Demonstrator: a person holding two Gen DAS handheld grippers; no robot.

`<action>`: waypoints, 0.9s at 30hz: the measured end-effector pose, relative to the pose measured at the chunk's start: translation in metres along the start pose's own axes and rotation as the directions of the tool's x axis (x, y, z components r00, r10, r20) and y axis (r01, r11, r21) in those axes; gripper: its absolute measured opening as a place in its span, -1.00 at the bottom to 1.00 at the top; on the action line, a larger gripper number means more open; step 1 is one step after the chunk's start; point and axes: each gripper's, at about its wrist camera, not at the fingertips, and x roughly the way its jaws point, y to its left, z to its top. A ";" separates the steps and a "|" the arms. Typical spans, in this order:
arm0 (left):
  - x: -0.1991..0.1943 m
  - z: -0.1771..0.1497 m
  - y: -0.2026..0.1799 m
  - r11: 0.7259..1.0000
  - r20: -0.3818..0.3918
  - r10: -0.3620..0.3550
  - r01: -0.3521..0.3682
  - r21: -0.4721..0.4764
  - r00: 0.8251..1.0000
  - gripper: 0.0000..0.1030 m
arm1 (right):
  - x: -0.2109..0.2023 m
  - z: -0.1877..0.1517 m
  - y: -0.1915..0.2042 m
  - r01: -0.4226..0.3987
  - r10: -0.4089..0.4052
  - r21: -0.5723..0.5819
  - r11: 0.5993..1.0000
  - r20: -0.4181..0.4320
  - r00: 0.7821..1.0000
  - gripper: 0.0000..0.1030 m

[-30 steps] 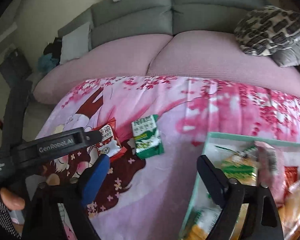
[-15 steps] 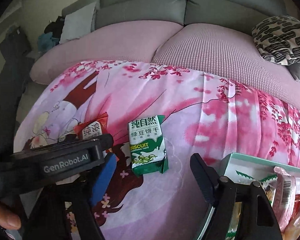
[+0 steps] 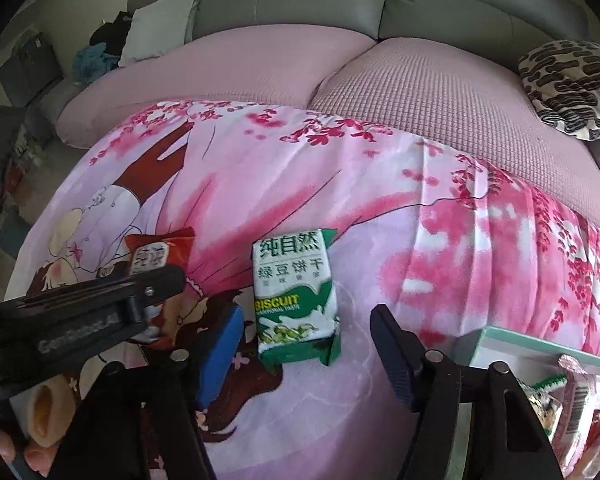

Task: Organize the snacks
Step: 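Grasp the red milk biscuit pack with the left gripper while the right gripper grasps the green biscuit carton, then lift both items and carry them over the tray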

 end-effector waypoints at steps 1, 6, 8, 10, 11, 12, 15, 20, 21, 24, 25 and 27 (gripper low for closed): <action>0.000 0.000 0.001 1.000 0.003 0.012 -0.012 0.004 1.000 -0.19 | 0.002 0.001 0.001 0.000 0.000 -0.004 1.000 -0.004 1.000 0.23; -0.001 0.000 0.006 1.000 0.005 0.021 -0.021 -0.001 1.000 -0.20 | 0.013 0.005 0.010 0.003 -0.004 -0.024 1.000 -0.028 1.000 0.10; 0.000 0.000 0.006 1.000 0.006 0.029 -0.029 0.005 1.000 -0.20 | 0.016 0.006 0.011 0.012 -0.013 -0.027 1.000 -0.037 0.999 0.08; 0.001 -0.001 0.004 0.999 0.008 0.039 -0.039 0.012 0.999 -0.20 | 0.019 0.006 0.010 0.015 -0.016 -0.019 1.000 -0.043 0.999 0.04; 0.002 -0.001 0.003 0.999 0.009 0.044 -0.044 0.016 0.999 -0.20 | 0.020 0.007 0.010 0.018 -0.018 -0.014 1.000 -0.043 0.999 0.02; 0.003 -0.001 0.002 0.998 0.010 0.051 -0.051 0.021 0.999 -0.20 | 0.020 0.007 0.010 0.021 -0.021 -0.011 1.000 -0.043 0.999 -0.05; 0.002 -0.002 -0.002 0.997 0.019 0.071 -0.072 0.037 0.997 -0.21 | 0.020 0.009 0.007 0.025 -0.024 0.010 1.000 -0.044 0.999 -0.17; -0.005 -0.004 -0.002 0.995 0.034 0.084 -0.086 0.048 0.996 -0.21 | 0.012 0.007 0.004 0.012 -0.010 0.044 0.999 -0.034 0.999 -0.18; -0.008 -0.004 -0.002 0.995 0.041 0.086 -0.088 0.047 0.995 -0.21 | 0.008 0.006 0.003 0.007 -0.005 0.050 0.999 -0.028 1.000 -0.18; -0.021 -0.006 -0.001 0.995 0.061 0.082 -0.085 0.046 0.995 -0.21 | -0.005 0.004 0.001 -0.004 0.005 0.076 0.997 -0.010 1.000 -0.18; -0.024 -0.007 -0.002 0.996 0.065 0.079 -0.082 0.047 0.995 -0.21 | -0.009 0.003 0.001 -0.007 0.008 0.084 0.996 -0.005 1.000 -0.18; -0.033 -0.010 -0.004 0.996 0.076 0.068 -0.071 0.046 0.995 -0.21 | -0.020 0.002 0.001 -0.017 0.016 0.098 0.995 0.011 1.000 -0.18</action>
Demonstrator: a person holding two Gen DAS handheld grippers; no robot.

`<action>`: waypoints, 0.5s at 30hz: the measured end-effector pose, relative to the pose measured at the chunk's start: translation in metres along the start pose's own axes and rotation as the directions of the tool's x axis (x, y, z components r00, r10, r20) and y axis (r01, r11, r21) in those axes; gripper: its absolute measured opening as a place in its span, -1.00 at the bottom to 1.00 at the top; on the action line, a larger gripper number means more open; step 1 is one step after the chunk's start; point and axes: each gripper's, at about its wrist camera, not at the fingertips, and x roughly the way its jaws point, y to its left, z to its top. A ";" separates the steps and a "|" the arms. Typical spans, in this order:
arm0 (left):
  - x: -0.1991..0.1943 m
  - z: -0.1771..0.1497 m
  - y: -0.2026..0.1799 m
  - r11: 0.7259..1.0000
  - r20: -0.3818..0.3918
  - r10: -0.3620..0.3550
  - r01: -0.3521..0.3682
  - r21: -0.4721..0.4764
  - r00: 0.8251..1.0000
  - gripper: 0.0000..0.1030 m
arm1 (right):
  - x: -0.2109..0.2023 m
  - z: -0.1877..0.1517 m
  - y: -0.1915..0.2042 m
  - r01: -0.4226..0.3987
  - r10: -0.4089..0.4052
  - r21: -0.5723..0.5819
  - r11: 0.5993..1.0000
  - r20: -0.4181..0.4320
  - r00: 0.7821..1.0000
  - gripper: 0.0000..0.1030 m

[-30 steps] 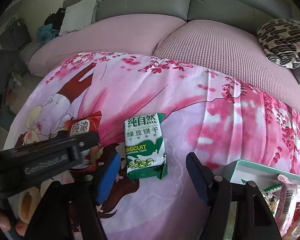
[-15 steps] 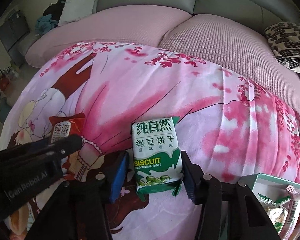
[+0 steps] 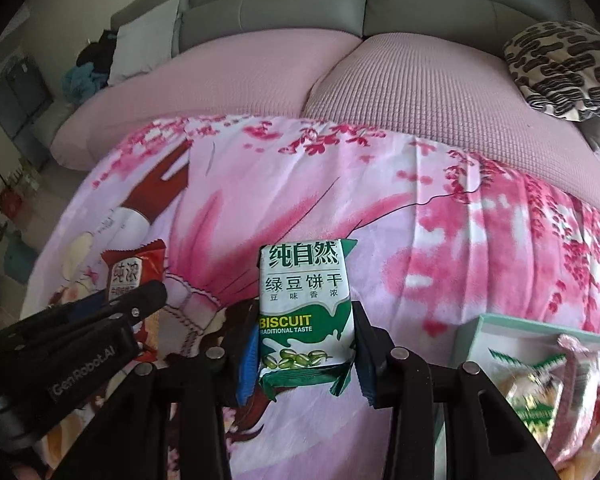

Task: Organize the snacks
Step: 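Lift both items and carry them over the tray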

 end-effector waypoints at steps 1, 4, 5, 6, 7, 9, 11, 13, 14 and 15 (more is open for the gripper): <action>-0.004 -0.001 0.000 1.000 0.005 -0.005 0.005 -0.001 1.000 -0.21 | -0.005 -0.001 0.000 -0.003 0.003 0.006 1.000 0.005 1.000 -0.18; -0.019 -0.005 -0.001 1.000 0.023 -0.018 0.018 -0.005 1.000 -0.21 | -0.023 -0.004 0.000 -0.010 0.009 0.021 1.000 0.029 1.000 -0.18; -0.020 -0.004 -0.002 1.000 0.026 -0.017 0.017 -0.003 1.000 -0.21 | -0.031 -0.005 0.000 -0.012 0.011 0.027 1.000 0.039 0.999 -0.18; -0.023 -0.004 -0.002 1.000 0.032 -0.015 0.015 0.001 0.999 -0.21 | -0.036 -0.006 0.000 -0.013 0.012 0.031 0.999 0.047 0.999 -0.18; -0.028 -0.004 -0.002 1.000 0.042 -0.014 0.014 0.003 0.999 -0.21 | -0.042 -0.007 -0.001 -0.015 0.013 0.035 0.999 0.056 0.998 -0.18; -0.039 -0.005 -0.002 1.000 0.062 -0.025 0.024 0.009 0.998 -0.21 | -0.055 -0.011 -0.001 -0.018 0.015 0.048 0.999 0.075 0.997 -0.18; -0.049 -0.007 -0.004 0.999 0.080 -0.034 0.032 0.021 0.996 -0.21 | -0.066 -0.016 -0.003 -0.023 0.017 0.066 0.998 0.090 0.996 -0.18; -0.057 -0.009 -0.005 0.999 0.095 -0.037 0.035 0.032 0.995 -0.21 | -0.076 -0.022 -0.004 -0.026 0.017 0.084 0.996 0.105 0.994 -0.18; -0.060 -0.010 -0.006 0.999 0.102 -0.040 0.037 0.036 0.994 -0.21 | -0.081 -0.024 -0.005 -0.029 0.018 0.093 0.995 0.111 0.994 -0.18; -0.064 -0.011 -0.007 0.998 0.109 -0.046 0.042 0.040 0.993 -0.21 | -0.085 -0.027 -0.006 -0.029 0.018 0.100 0.995 0.114 0.993 -0.18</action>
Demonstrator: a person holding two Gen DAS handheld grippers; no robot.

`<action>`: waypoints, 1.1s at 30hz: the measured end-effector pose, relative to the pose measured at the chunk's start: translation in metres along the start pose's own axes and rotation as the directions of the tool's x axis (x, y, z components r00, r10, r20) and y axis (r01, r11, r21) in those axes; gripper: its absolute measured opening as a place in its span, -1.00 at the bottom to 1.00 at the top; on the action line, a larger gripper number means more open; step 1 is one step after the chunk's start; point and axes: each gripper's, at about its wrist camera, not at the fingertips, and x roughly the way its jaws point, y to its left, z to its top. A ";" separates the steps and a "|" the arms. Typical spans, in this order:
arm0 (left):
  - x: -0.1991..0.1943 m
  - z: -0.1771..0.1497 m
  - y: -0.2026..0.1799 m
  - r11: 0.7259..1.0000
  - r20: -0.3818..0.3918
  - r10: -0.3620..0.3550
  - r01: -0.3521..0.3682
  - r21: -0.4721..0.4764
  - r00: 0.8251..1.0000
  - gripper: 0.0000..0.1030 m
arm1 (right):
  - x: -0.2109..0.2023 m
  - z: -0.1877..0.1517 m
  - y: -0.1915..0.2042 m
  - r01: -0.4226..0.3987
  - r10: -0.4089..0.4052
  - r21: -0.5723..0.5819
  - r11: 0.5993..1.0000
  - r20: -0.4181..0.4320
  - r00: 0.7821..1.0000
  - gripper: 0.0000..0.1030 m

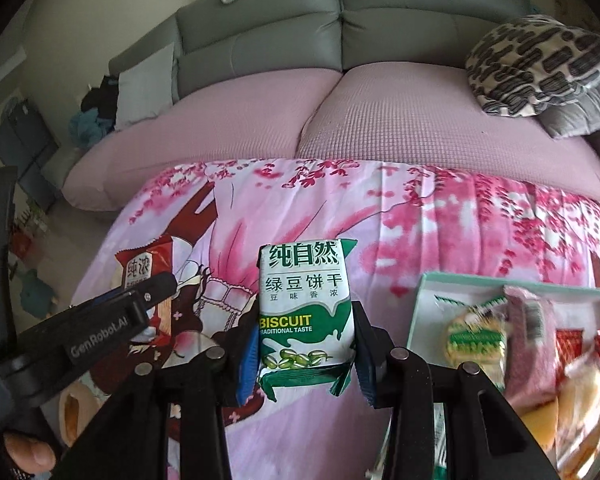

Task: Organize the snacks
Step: 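Lift both items and carry them over the tray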

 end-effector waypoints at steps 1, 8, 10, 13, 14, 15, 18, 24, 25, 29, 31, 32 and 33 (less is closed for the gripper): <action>-0.005 0.000 -0.001 1.000 0.009 -0.007 0.007 0.004 1.000 -0.21 | -0.004 -0.002 -0.001 0.001 -0.001 0.007 1.000 0.005 1.000 -0.18; -0.027 -0.010 -0.013 0.999 0.046 -0.034 0.033 0.030 0.998 -0.21 | -0.029 -0.017 -0.012 0.013 -0.015 0.050 0.999 0.040 0.999 -0.18; -0.031 -0.012 -0.017 0.998 0.050 -0.041 0.039 0.038 0.998 -0.21 | -0.034 -0.023 -0.016 0.019 -0.021 0.060 0.998 0.043 0.999 -0.18; -0.035 -0.017 -0.023 0.998 0.056 -0.050 0.048 0.050 0.997 -0.21 | -0.041 -0.032 -0.025 0.035 -0.039 0.082 0.996 0.046 0.998 -0.18; -0.036 -0.019 -0.025 0.997 0.055 -0.052 0.050 0.053 0.997 -0.21 | -0.042 -0.034 -0.028 0.040 -0.044 0.087 0.995 0.045 0.998 -0.18; -0.036 -0.021 -0.026 0.997 0.053 -0.053 0.051 0.054 0.997 -0.21 | -0.044 -0.037 -0.032 0.045 -0.050 0.091 0.995 0.045 0.998 -0.18; -0.035 -0.027 -0.031 0.997 0.041 -0.054 0.051 0.060 0.998 -0.21 | -0.051 -0.044 -0.042 0.058 -0.063 0.107 0.993 0.045 0.997 -0.18; -0.034 -0.042 -0.048 0.993 0.008 -0.071 0.069 0.099 0.997 -0.21 | -0.069 -0.057 -0.066 0.095 -0.106 0.162 0.982 0.063 0.992 -0.18; -0.034 -0.044 -0.051 0.992 0.004 -0.075 0.074 0.107 0.997 -0.21 | -0.072 -0.060 -0.071 0.101 -0.114 0.173 0.980 0.063 0.992 -0.18; -0.038 -0.054 -0.070 0.984 -0.009 -0.099 0.099 0.149 0.995 -0.21 | -0.084 -0.072 -0.088 0.115 -0.132 0.214 0.970 0.069 0.989 -0.18; -0.039 -0.061 -0.080 0.978 -0.021 -0.118 0.120 0.171 0.993 -0.21 | -0.092 -0.077 -0.098 0.127 -0.149 0.238 0.963 0.077 0.986 -0.18; -0.040 -0.064 -0.086 0.975 -0.029 -0.128 0.131 0.182 0.991 -0.21 | -0.096 -0.079 -0.103 0.133 -0.158 0.250 0.959 0.081 0.984 -0.18; -0.040 -0.065 -0.089 0.973 -0.033 -0.133 0.137 0.188 0.991 -0.21 | -0.099 -0.081 -0.106 0.137 -0.164 0.261 0.956 0.085 0.983 -0.18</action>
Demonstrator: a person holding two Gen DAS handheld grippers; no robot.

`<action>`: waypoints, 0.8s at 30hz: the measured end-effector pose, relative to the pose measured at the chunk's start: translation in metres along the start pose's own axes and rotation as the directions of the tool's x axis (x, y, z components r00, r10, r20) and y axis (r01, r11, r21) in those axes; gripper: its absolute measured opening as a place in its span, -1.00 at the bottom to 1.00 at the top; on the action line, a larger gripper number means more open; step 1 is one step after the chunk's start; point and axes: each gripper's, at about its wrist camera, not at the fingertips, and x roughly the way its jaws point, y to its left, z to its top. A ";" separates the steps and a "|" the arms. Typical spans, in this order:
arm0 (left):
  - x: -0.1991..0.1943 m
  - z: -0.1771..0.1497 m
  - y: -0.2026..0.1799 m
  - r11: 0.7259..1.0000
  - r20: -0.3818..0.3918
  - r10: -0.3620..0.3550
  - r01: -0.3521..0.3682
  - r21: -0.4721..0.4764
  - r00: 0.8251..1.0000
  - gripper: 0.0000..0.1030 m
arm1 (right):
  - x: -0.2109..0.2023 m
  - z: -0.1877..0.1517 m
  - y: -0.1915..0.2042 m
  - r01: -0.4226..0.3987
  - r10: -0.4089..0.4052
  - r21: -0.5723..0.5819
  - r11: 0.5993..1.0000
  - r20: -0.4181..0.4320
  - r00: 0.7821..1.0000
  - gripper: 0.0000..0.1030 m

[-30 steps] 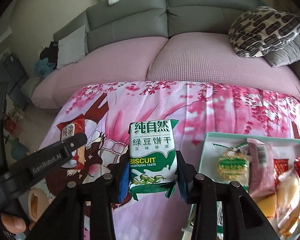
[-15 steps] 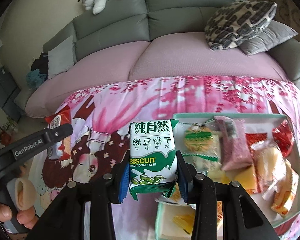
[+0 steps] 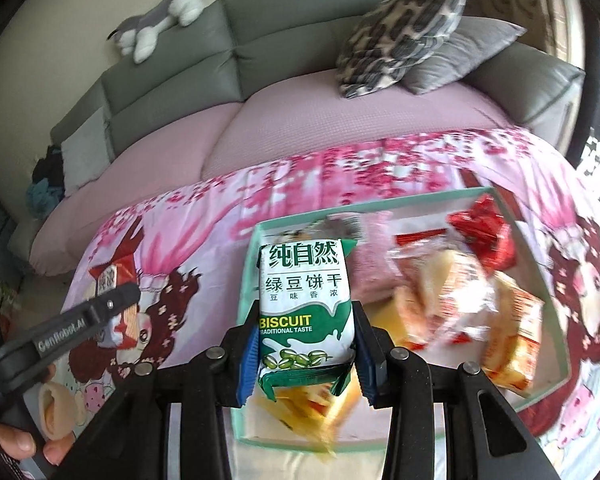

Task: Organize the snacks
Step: 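Lift both items and carry them over the tray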

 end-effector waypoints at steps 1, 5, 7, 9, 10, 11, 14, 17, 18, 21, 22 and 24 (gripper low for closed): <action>0.000 -0.001 -0.006 1.000 -0.003 -0.010 0.010 0.012 1.000 -0.21 | -0.003 -0.001 -0.004 0.005 -0.005 0.011 1.000 0.005 1.000 -0.18; 0.000 -0.005 -0.020 0.999 -0.002 -0.023 0.023 0.045 1.000 -0.21 | -0.015 0.000 -0.022 0.020 -0.022 0.049 0.999 0.034 0.999 -0.18; -0.001 -0.007 -0.026 0.998 -0.003 -0.030 0.030 0.055 1.000 -0.21 | -0.020 0.001 -0.029 0.028 -0.031 0.060 0.998 0.049 0.998 -0.18; -0.001 -0.008 -0.031 0.998 0.000 -0.036 0.036 0.061 0.999 -0.21 | -0.026 0.000 -0.037 0.040 -0.044 0.070 0.997 0.061 0.997 -0.18; -0.001 -0.008 -0.032 0.997 0.002 -0.034 0.034 0.063 0.999 -0.21 | -0.027 0.000 -0.042 0.048 -0.053 0.077 0.996 0.064 0.997 -0.18; -0.002 -0.009 -0.035 0.997 0.004 -0.033 0.032 0.065 0.999 -0.21 | -0.028 0.000 -0.046 0.054 -0.060 0.085 0.995 0.066 0.996 -0.18; -0.003 -0.011 -0.042 0.997 0.009 -0.037 0.036 0.072 0.999 -0.21 | -0.033 -0.001 -0.061 0.071 -0.079 0.113 0.991 0.069 0.994 -0.18; -0.005 -0.012 -0.052 0.996 0.011 -0.041 0.039 0.083 0.999 -0.21 | -0.040 -0.001 -0.076 0.088 -0.100 0.138 0.987 0.083 0.992 -0.18; -0.005 -0.014 -0.057 0.995 0.013 -0.044 0.043 0.090 0.999 -0.21 | -0.042 -0.001 -0.080 0.090 -0.103 0.145 0.985 0.085 0.991 -0.18; -0.006 -0.017 -0.070 0.993 0.014 -0.053 0.051 0.107 0.998 -0.21 | -0.047 -0.003 -0.091 0.093 -0.108 0.159 0.983 0.089 0.990 -0.18; -0.005 -0.017 -0.074 0.992 0.015 -0.054 0.053 0.112 0.998 -0.21 | -0.048 -0.004 -0.092 0.093 -0.109 0.160 0.983 0.089 0.990 -0.18; -0.004 -0.018 -0.083 0.990 0.013 -0.058 0.056 0.128 0.998 -0.21 | -0.051 -0.005 -0.097 0.094 -0.109 0.160 0.983 0.088 0.990 -0.18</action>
